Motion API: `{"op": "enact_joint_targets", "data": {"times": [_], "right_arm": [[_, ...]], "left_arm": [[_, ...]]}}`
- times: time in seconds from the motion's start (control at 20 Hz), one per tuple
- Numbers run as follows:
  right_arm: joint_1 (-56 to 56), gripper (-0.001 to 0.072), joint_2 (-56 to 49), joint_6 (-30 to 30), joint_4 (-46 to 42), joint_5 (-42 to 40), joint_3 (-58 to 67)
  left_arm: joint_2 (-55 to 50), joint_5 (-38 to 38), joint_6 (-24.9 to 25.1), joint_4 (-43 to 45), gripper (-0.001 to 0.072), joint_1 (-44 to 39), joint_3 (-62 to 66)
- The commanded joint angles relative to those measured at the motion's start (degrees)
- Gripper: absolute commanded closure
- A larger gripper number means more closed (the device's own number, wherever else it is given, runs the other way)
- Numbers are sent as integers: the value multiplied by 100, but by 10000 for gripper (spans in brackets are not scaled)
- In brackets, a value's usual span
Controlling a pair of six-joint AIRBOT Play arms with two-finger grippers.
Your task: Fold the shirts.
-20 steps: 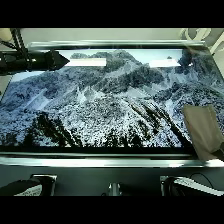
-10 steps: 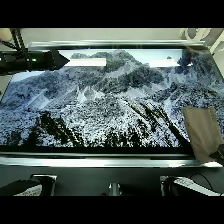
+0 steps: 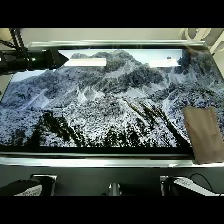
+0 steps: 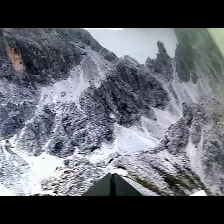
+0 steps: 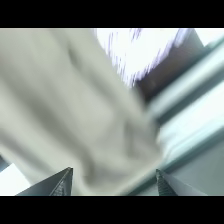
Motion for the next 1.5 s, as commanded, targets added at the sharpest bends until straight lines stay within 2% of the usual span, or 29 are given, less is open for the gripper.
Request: {"op": "enact_joint_targets", "data": {"times": [0.0,0.1,0.15,0.2,0.25,0.3,0.35,0.45,0.6,1.45], "right_arm": [[787,152,15,-518,820,-337,1410],[1971,152,42,-529,643,-258,1491],[2629,152,42,-258,367,-201,1423],[3353,153,35,273,-26,-129,1292],[4013,152,28,730,-415,-57,1104],[4522,153,13,929,-619,11,896],[4911,153,-7,951,-654,101,671],[5421,151,-28,973,-713,365,140],[5595,152,-28,1143,-745,474,-409],[5584,152,-26,1143,-896,474,-424]], "left_arm": [[-7,-61,-352,1349,681,-144,2],[-87,-562,-828,3123,680,-323,2],[-175,-986,-1067,3893,678,-400,0],[-282,-1462,-1150,4293,665,-420,-15],[-356,-1808,-1207,4275,545,-380,-98],[-376,-2044,-1534,4205,223,-367,-284],[-341,-2157,-1759,4120,-6,-378,-557],[-122,-2033,-1762,3965,-5,-501,-1237],[282,-1360,-1864,3954,-4,-785,-2065],[269,-1325,-1906,3952,-5,-826,-2081]]}}
